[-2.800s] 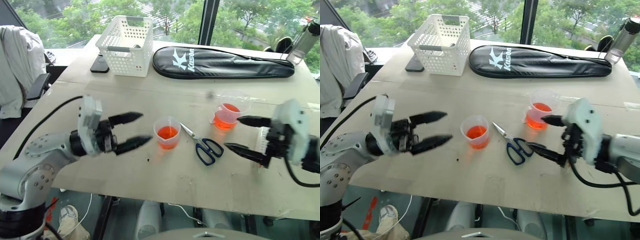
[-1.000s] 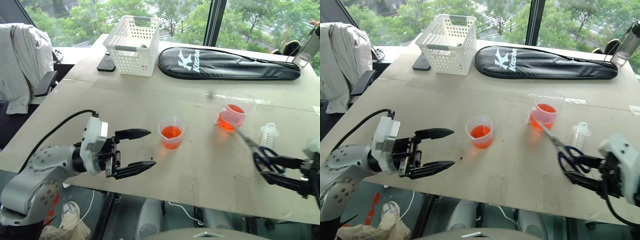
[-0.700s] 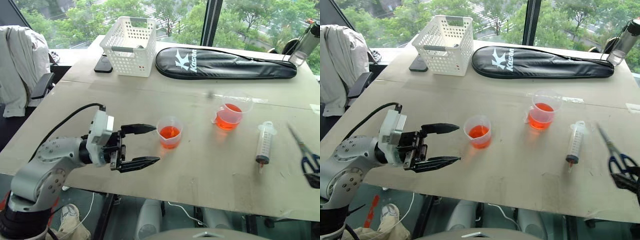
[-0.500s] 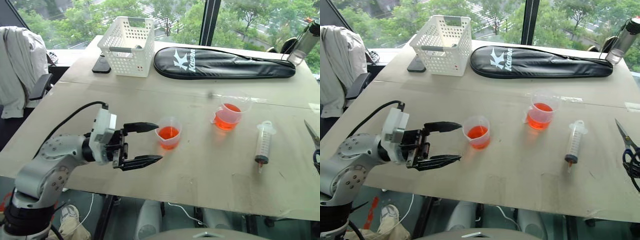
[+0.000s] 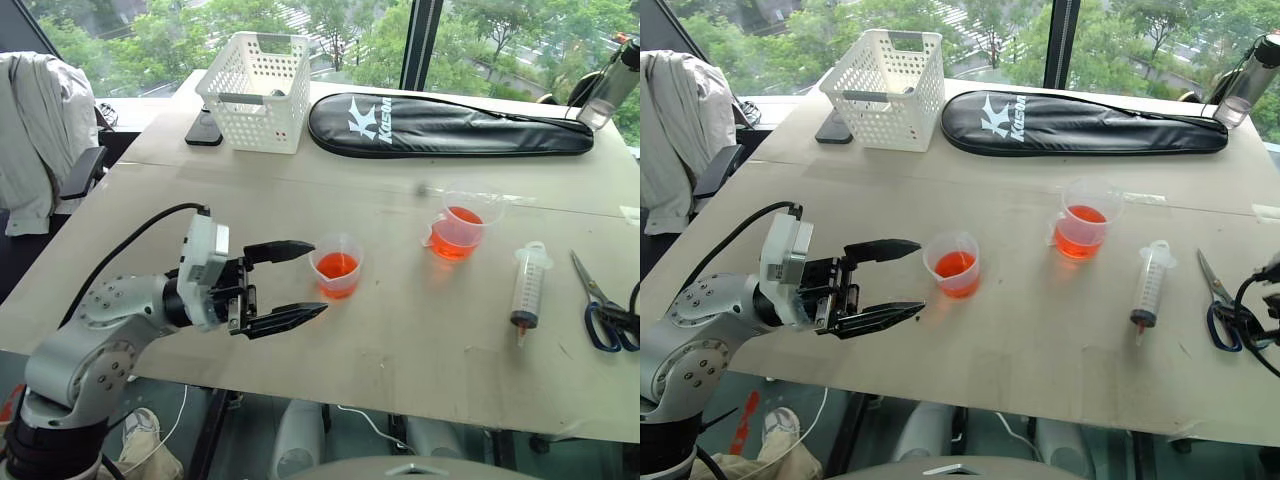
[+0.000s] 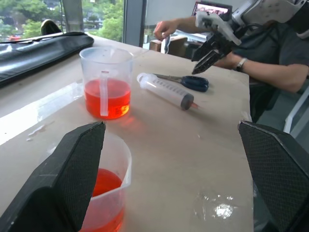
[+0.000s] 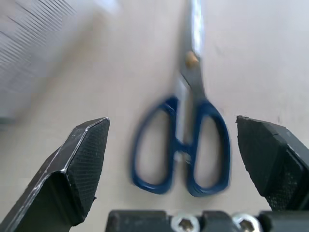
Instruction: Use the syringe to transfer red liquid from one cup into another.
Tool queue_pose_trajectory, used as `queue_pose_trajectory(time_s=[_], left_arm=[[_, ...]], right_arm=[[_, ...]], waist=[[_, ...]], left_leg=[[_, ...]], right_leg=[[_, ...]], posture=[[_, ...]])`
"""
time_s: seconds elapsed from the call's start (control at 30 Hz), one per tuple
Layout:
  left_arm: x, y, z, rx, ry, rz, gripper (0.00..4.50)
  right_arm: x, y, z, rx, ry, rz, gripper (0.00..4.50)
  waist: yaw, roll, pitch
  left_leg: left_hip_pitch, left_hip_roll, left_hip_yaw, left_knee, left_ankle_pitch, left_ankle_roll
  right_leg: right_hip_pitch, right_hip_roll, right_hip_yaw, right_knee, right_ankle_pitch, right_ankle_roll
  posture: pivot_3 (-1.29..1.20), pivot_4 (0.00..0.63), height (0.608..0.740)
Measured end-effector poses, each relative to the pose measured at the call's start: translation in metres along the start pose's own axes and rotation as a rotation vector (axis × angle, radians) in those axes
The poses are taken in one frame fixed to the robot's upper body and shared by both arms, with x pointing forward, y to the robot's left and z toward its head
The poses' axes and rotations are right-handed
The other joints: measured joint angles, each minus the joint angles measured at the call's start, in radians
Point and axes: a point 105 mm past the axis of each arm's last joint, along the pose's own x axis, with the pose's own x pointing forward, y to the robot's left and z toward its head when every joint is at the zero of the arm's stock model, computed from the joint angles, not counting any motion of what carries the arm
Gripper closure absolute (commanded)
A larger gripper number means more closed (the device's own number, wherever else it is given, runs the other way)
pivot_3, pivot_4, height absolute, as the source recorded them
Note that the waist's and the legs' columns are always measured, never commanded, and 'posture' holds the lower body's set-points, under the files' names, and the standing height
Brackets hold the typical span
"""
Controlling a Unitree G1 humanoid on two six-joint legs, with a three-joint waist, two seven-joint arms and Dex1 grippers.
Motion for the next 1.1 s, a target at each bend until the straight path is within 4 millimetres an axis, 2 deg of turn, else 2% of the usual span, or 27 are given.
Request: queue_pose_trajectory(time_s=[0.03,0.13,0.23,0.33,0.73,0.93,1.1], left_arm=[[0.001,0.000,0.001,0.002,-0.003,0.000,0.00],[0.006,0.001,0.005,0.016,-0.017,-0.008,0.00],[0.012,0.001,0.009,0.026,-0.033,-0.035,0.00],[0.015,0.002,0.009,0.018,-0.040,-0.044,0.00],[0.018,-0.002,0.006,0.006,-0.041,-0.065,0.00],[0.018,-0.004,0.004,0.001,-0.037,-0.054,0.00],[0.018,-0.005,0.004,0.004,-0.038,-0.045,0.00]], right_arm=[[-0.002,0.009,0.012,-0.005,-0.043,0.031,0.02],[0.000,0.021,0.037,0.009,-0.109,0.027,0.02],[0.012,0.025,0.048,0.017,-0.067,0.008,0.02],[0.028,0.024,0.058,0.105,-0.073,0.024,0.02],[0.061,0.030,0.054,0.240,0.105,-0.024,0.02],[0.073,0.035,0.061,0.255,0.193,-0.043,0.02],[0.082,0.041,0.052,0.267,0.296,-0.062,0.02]], waist=[[-0.002,0.000,0.000],[-0.005,0.000,0.000],[-0.001,-0.001,0.000],[-0.001,-0.001,0.000],[-0.008,-0.001,0.000],[-0.008,-0.001,0.000],[-0.004,-0.001,0.000]], left_leg=[[0.000,0.000,0.000,0.001,0.000,0.000],[0.000,0.000,-0.001,0.002,0.000,0.000],[-0.002,-0.001,0.000,0.002,0.000,0.000],[-0.003,-0.002,0.000,0.001,0.000,0.000],[-0.003,-0.001,0.000,0.000,0.000,0.000],[-0.002,-0.001,0.001,0.001,0.000,0.000],[-0.004,-0.001,0.001,0.000,0.000,0.000]], right_leg=[[0.000,0.000,0.000,0.000,0.000,0.000],[0.000,0.000,0.001,0.000,0.001,-0.001],[0.000,0.000,0.001,0.000,0.003,-0.005],[-0.001,0.000,0.003,-0.001,0.003,-0.006],[-0.002,0.002,0.005,0.000,0.005,-0.002],[-0.002,0.003,0.007,0.000,0.005,-0.002],[-0.002,0.003,0.006,-0.001,0.005,-0.002]], posture=[[0.00,0.150,0.724],[0.00,0.150,0.724],[0.00,0.150,0.724],[0.00,0.150,0.724],[0.00,0.150,0.724],[0.00,0.150,0.724],[0.00,0.150,0.724]])
